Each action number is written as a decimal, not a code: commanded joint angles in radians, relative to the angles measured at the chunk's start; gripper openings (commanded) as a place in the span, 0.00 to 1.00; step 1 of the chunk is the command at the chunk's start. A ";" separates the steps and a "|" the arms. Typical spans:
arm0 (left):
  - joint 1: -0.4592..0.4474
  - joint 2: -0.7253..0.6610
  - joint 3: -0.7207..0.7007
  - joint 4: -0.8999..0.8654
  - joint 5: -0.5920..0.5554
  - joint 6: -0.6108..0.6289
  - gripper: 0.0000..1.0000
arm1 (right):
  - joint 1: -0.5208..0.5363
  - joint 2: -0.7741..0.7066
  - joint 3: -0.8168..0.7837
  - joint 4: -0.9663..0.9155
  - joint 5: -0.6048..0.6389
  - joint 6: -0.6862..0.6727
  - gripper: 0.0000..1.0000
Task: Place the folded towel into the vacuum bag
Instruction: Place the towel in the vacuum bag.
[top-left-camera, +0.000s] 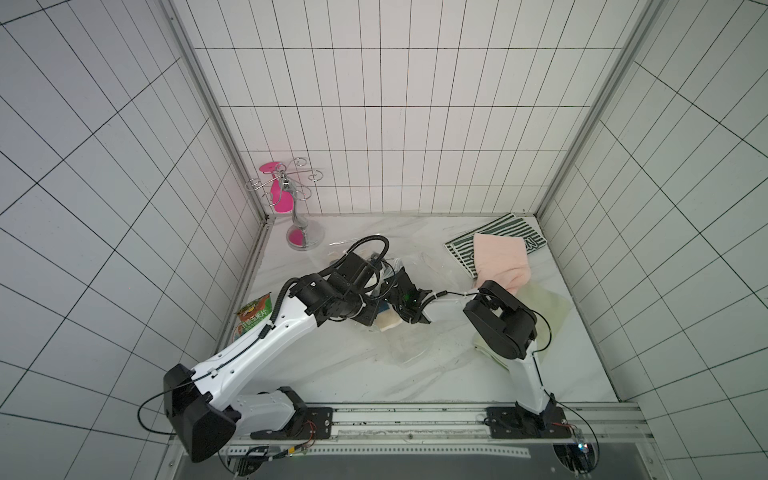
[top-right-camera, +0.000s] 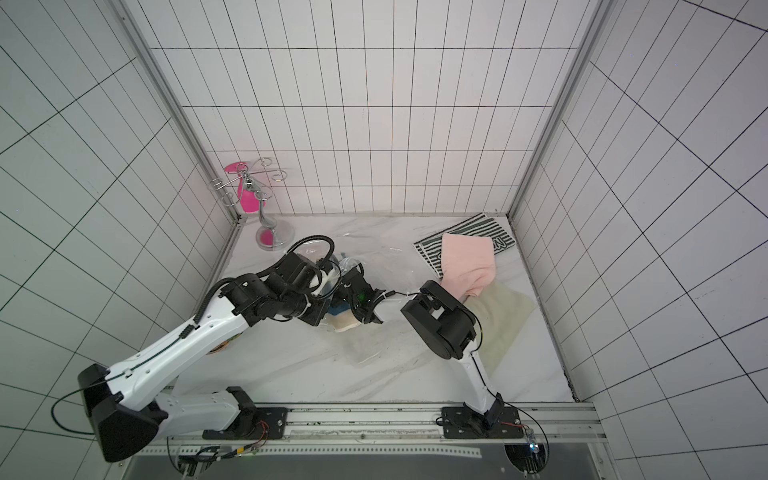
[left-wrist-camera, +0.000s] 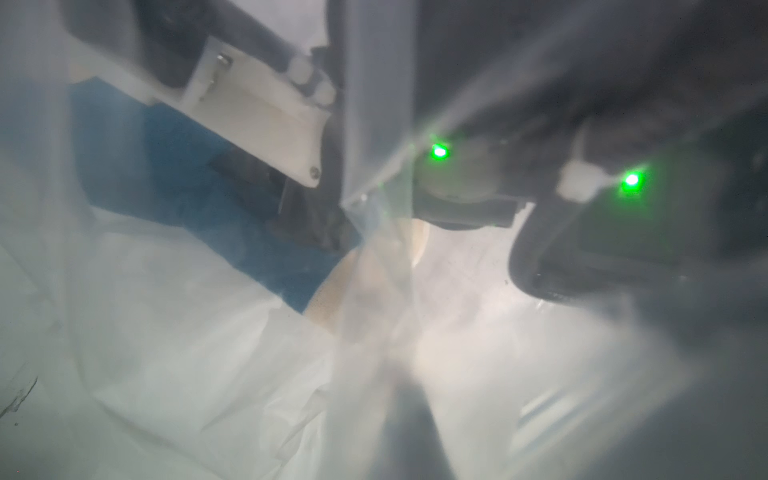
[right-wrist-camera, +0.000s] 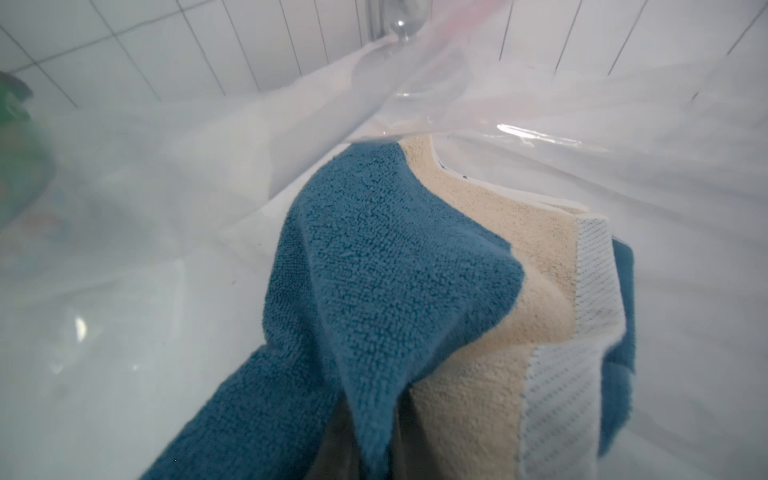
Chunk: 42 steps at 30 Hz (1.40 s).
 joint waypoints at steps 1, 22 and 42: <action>0.000 -0.008 -0.008 0.013 0.023 0.016 0.00 | 0.005 0.094 0.153 -0.045 0.056 0.019 0.17; 0.003 -0.070 -0.083 0.001 0.014 -0.032 0.00 | -0.018 0.191 0.432 -0.330 0.160 0.211 0.46; 0.054 -0.071 -0.093 0.068 0.002 -0.029 0.00 | 0.065 -0.289 -0.268 -0.292 0.026 0.482 0.51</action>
